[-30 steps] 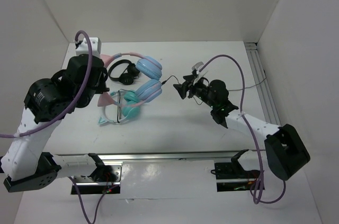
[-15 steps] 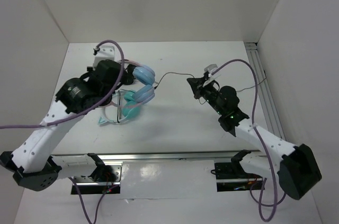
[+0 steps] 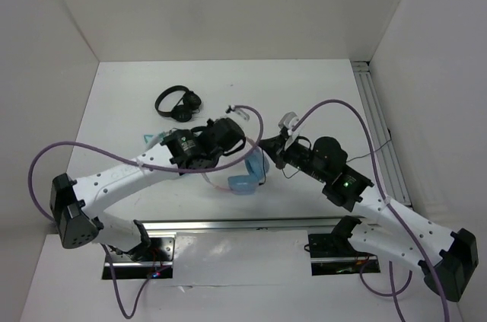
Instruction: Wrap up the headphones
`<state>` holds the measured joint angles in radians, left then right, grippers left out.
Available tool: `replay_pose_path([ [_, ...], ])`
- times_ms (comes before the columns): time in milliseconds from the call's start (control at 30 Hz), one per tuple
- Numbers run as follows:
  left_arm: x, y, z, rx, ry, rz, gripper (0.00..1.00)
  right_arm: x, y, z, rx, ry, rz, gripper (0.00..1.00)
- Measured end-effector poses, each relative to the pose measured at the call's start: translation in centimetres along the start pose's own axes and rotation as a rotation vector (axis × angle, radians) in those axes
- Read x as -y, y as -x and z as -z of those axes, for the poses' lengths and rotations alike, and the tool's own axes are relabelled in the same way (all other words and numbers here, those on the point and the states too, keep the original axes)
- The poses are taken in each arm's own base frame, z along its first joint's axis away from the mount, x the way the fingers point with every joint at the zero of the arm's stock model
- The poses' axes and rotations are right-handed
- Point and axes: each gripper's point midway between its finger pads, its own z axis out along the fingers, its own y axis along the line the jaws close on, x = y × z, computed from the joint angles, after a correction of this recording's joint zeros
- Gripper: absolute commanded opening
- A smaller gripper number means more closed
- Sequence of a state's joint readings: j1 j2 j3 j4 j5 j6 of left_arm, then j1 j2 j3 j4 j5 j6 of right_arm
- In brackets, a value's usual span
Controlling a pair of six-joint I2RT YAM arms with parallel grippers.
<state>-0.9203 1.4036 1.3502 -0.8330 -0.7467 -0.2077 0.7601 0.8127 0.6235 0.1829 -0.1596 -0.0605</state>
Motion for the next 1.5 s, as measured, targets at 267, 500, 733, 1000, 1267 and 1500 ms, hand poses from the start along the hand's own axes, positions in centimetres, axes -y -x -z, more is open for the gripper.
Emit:
replay_pose_path([
  [267, 7.0, -0.6, 7.1, 0.237, -0.412, -0.211, 0.0, -0.8, -3.1, 0.3, -0.122, -0.007, 0.029, 0.03],
  [500, 7.5, 0.3, 8.7, 0.305, -0.486, -0.234, 0.0, -0.6, -3.8, -0.1, -0.157, -0.031, 0.048, 0.07],
  [733, 6.1, 0.7, 9.9, 0.356, -0.488, -0.207, 0.0, -0.2, -4.1, -0.5, -0.164, -0.048, 0.062, 0.17],
  [1000, 3.3, 1.7, 13.4, 0.492, -0.52, -0.123, 0.0, -1.3, -5.3, -2.9, -0.155, 0.021, 0.05, 0.43],
  [1267, 0.9, 3.6, 15.5, 0.578, -0.5, 0.003, 0.0, -1.6, -6.7, -5.1, -0.117, 0.095, -0.005, 0.58],
  [1500, -3.6, 5.9, 16.3, 0.619, -0.341, 0.239, 0.0, 1.2, -11.3, -7.5, -0.158, 0.095, -0.12, 0.49],
])
